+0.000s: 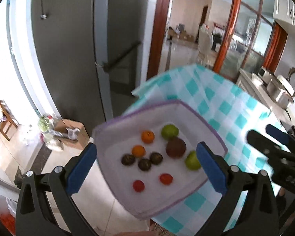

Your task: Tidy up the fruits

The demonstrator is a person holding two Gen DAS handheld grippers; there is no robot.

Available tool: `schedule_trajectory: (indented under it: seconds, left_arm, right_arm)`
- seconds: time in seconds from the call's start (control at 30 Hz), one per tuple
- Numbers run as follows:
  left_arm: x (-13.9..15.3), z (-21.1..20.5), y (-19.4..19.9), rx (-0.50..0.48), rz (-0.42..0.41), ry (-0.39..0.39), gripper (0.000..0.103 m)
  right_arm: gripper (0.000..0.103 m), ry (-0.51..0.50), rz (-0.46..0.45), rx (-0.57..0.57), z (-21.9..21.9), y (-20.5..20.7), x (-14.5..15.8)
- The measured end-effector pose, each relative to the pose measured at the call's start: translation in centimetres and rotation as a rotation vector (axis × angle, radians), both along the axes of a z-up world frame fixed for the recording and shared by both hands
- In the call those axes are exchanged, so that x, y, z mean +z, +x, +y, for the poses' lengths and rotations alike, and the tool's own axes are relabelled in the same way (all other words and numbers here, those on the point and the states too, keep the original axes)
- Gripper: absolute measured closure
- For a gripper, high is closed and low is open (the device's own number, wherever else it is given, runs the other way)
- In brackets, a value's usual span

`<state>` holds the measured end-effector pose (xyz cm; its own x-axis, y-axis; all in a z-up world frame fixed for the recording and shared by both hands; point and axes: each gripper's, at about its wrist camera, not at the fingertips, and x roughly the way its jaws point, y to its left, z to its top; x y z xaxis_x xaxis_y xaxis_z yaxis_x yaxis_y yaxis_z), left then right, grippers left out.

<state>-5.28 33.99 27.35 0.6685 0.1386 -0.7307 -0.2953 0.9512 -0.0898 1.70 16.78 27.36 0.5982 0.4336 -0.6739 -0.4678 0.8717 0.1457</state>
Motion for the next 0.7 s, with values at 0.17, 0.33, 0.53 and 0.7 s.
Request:
schedule_trajectory:
  seconds: [0.17, 0.33, 0.53, 0.7]
  left_arm:
    - [-4.9, -0.3, 2.2, 0.026, 0.128, -0.054, 0.002]
    - [-8.2, 0.0, 3.9, 0.087, 0.227, -0.030, 0.002]
    - [-12.3, 1.8, 5.7, 0.157, 0.353, -0.065, 0.002]
    - [-14.0, 2.8, 6.8, 0.177, 0.385, -0.059, 0.002]
  right_arm:
    - [0.016, -0.013, 0.156, -0.033, 0.2, 3.3, -5.4]
    - [0.016, -0.035, 0.279, -0.039, 0.6, 6.1, -8.9]
    - [0.016, -0.115, 0.370, -0.012, 2.4, 7.8, -12.1]
    - [0.016, -0.237, 0.343, 0.071, 5.2, 7.0, -13.8]
